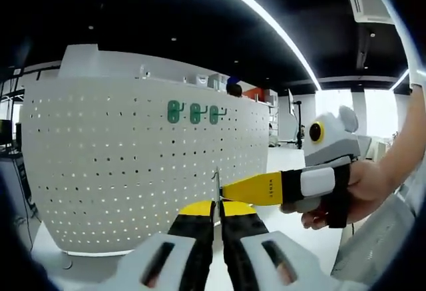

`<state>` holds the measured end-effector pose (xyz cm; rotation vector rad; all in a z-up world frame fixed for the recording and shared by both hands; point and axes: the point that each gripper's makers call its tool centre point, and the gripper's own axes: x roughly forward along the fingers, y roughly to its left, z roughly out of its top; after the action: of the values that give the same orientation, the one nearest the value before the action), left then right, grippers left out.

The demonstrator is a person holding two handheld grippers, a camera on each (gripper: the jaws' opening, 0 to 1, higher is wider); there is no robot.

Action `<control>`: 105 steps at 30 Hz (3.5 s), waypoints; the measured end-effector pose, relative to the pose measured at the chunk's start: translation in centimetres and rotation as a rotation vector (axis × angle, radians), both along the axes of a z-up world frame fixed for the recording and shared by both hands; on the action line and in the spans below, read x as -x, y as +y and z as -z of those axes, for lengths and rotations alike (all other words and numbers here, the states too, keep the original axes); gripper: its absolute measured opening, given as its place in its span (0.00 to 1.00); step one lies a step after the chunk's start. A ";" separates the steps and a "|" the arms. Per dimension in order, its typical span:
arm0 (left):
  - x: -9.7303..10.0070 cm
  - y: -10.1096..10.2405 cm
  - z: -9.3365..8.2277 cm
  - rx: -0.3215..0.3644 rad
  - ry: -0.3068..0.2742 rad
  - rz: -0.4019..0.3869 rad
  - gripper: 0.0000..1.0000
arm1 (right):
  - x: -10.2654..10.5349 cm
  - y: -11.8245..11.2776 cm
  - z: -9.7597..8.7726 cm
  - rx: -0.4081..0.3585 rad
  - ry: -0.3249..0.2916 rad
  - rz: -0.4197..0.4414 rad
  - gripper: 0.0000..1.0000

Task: Insert the hook assembly into the mounting plate slot until the hook locks in place.

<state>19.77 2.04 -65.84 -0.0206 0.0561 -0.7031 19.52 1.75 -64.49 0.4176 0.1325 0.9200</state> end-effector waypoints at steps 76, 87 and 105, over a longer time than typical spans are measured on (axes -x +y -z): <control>-0.2 0.9 3.7 -0.062 0.129 -0.008 0.79 | -9.9 -13.2 -5.0 0.327 -0.138 0.494 0.00; 0.0 0.9 3.8 -0.063 0.134 -0.005 0.79 | -11.9 -16.0 -6.3 0.351 -0.161 0.583 0.00; 0.6 1.3 4.2 -0.090 0.135 0.008 0.78 | -15.1 -19.1 -8.9 0.374 -0.207 0.655 0.00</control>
<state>19.22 3.35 -70.03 0.0184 0.2172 -0.7056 34.58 -17.39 -55.58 0.0035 -0.0258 0.2746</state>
